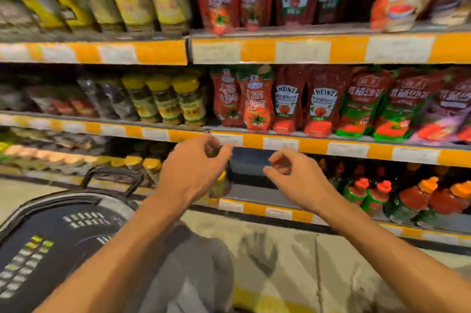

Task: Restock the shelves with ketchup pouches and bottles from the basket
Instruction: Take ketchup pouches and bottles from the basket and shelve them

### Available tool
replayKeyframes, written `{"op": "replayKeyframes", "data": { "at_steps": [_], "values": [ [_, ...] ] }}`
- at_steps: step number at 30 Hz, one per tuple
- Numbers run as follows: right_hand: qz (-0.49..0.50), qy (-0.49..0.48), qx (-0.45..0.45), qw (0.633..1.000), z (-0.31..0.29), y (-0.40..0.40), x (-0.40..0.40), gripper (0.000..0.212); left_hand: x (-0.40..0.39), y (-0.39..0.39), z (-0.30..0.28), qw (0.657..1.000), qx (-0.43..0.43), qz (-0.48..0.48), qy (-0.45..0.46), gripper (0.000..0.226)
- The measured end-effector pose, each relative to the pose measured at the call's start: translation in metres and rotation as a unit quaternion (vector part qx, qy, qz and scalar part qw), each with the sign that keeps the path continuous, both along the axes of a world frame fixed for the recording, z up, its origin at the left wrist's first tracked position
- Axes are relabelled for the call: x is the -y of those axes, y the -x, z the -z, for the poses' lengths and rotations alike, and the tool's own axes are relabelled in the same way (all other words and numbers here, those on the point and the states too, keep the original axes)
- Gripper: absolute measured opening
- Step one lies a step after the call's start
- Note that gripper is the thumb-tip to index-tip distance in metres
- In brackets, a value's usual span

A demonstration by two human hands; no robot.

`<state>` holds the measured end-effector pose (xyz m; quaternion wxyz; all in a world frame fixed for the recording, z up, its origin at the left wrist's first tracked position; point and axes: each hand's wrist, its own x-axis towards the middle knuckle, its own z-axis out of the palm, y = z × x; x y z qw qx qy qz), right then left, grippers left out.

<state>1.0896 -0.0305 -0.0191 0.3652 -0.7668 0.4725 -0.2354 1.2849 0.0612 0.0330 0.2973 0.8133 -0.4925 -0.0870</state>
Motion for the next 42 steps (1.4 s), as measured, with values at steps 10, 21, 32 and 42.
{"op": "replayKeyframes", "data": {
  "at_steps": [10,21,32,42],
  "values": [
    [-0.204,0.101,-0.002,0.974,-0.075,-0.154,-0.068,0.022,-0.156,-0.109,-0.026,0.985,-0.021,-0.172,0.010,0.035],
    [-0.406,0.093,-0.126,0.900,-0.025,-0.306,-0.172,0.027,-0.311,-0.180,0.078,0.904,-0.158,-0.389,-0.083,0.036],
    [-0.490,0.024,-0.317,0.811,0.108,-0.389,-0.215,0.034,-0.332,-0.189,0.242,0.777,-0.388,-0.491,-0.070,0.032],
    [-0.447,-0.070,-0.390,0.802,0.215,-0.419,-0.178,0.073,-0.280,-0.205,0.316,0.713,-0.474,-0.516,-0.031,0.093]
  ]
}}
